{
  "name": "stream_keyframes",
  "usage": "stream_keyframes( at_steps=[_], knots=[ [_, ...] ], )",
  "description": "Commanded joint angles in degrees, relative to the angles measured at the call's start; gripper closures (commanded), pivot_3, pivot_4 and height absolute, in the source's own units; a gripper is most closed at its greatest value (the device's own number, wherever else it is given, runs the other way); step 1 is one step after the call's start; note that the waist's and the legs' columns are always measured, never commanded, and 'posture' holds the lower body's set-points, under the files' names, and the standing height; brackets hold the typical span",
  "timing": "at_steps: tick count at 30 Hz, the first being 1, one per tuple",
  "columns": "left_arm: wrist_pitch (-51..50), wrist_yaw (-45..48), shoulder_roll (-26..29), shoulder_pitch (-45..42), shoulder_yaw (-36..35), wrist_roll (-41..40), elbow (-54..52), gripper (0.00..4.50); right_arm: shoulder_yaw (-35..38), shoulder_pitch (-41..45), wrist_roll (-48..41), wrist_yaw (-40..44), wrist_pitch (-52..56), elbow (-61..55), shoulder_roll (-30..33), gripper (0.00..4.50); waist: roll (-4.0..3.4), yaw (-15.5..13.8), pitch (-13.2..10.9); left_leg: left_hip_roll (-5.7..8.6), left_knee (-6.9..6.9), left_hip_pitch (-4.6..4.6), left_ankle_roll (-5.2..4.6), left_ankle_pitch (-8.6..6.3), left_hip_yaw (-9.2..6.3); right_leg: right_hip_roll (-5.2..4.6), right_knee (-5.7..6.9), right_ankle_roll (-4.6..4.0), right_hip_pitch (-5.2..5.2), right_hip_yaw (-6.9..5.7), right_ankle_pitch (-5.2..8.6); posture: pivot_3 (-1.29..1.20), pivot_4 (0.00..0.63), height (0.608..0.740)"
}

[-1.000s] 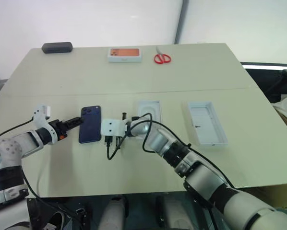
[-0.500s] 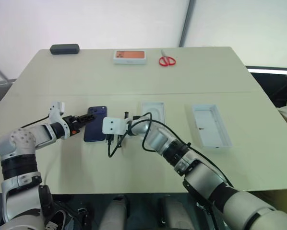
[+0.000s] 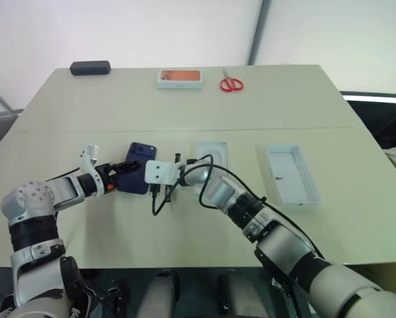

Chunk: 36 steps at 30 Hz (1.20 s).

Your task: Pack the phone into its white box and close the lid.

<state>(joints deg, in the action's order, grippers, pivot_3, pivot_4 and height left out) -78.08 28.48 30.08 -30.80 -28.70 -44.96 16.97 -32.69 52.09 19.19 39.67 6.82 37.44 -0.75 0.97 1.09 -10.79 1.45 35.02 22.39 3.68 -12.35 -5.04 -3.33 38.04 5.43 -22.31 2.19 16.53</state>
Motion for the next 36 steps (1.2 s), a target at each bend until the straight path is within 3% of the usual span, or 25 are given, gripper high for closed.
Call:
stream_keyframes(
  at_steps=[1, 3, 7, 23, 24, 25, 31, 36],
  knots=[
    [-1.5, -1.8, -1.3, 1.6, 1.4, 1.7, 3.7, 0.57, 1.1, -0.1, -0.2, -0.4, -0.8, -1.7, -0.1, 4.50, 0.00, 0.1, 0.0, 0.00, 0.00, 0.00, 0.00, 0.00, 0.00, 0.00, 0.00, 0.00, 0.00, 0.00, 0.00, 0.00, 0.150, 0.740],
    [-1.6, -1.8, -1.7, 1.8, 0.5, 1.3, 4.0, 1.37, 1.1, -0.1, -0.2, -0.5, -0.9, -1.8, 0.0, 4.50, 0.00, 0.1, 0.0, -0.01, -0.01, 0.00, 0.00, 0.00, -0.01, 0.02, 0.00, 0.00, -0.02, 0.00, 0.00, 0.00, 0.150, 0.740],
    [-2.5, -1.2, -2.3, 3.2, 0.9, 0.5, 2.0, 3.44, 1.4, -0.6, -0.7, 0.1, -0.3, -2.6, 0.1, 4.50, 0.03, 0.1, 0.0, -0.02, -0.02, 0.02, -0.01, 0.00, -0.03, 0.00, -0.01, 0.00, -0.05, 0.04, 0.00, 0.00, 0.150, 0.740],
    [-4.9, -5.0, -5.6, 5.0, -4.6, -1.8, -0.3, 3.44, 1.6, -1.6, -0.7, 0.6, -0.1, -3.5, 0.0, 4.50, 0.07, 0.4, 0.0, -0.05, -0.04, 0.03, 0.00, -0.01, -0.08, 0.02, -0.03, 0.00, -0.08, 0.02, 0.00, 0.00, 0.150, 0.740],
    [-4.9, -4.9, -5.7, 5.2, -4.7, -1.9, -0.5, 3.99, 1.6, -1.7, -0.6, 0.5, -0.1, -3.6, 0.1, 4.50, 0.07, 0.4, 0.0, -0.05, -0.04, 0.03, 0.00, -0.01, -0.07, 0.02, -0.03, 0.00, -0.08, 0.02, 0.00, 0.00, 0.150, 0.740],
    [-5.0, -4.9, -5.7, 5.4, -4.9, -2.1, -0.7, 4.22, 1.6, -1.8, -0.6, 0.5, -0.1, -3.7, 0.2, 4.50, 0.07, 0.5, 0.0, -0.05, -0.04, 0.03, 0.00, -0.01, -0.08, 0.02, -0.03, 0.00, -0.07, 0.02, 0.00, 0.00, 0.150, 0.740],
    [-5.3, -5.6, -6.5, 5.4, -7.4, -3.5, 0.1, 4.22, 3.5, -3.1, -2.6, 1.6, -1.3, -5.8, 1.0, 4.50, 0.07, 1.1, 0.0, -0.06, -0.05, 0.03, 0.00, -0.01, -0.10, 0.02, -0.03, 0.00, -0.06, 0.01, 0.00, 0.00, 0.150, 0.740],
    [-2.2, -5.5, -7.8, 5.6, -10.7, -5.4, 0.1, 4.22, 10.9, -5.3, -12.3, 4.2, 2.6, -13.6, -0.6, 4.50, 0.05, 1.4, 0.0, -0.08, -0.07, 0.03, 0.00, -0.01, -0.10, 0.02, -0.02, 0.00, -0.08, 0.01, 0.00, 0.00, 0.150, 0.740]
  ],
)
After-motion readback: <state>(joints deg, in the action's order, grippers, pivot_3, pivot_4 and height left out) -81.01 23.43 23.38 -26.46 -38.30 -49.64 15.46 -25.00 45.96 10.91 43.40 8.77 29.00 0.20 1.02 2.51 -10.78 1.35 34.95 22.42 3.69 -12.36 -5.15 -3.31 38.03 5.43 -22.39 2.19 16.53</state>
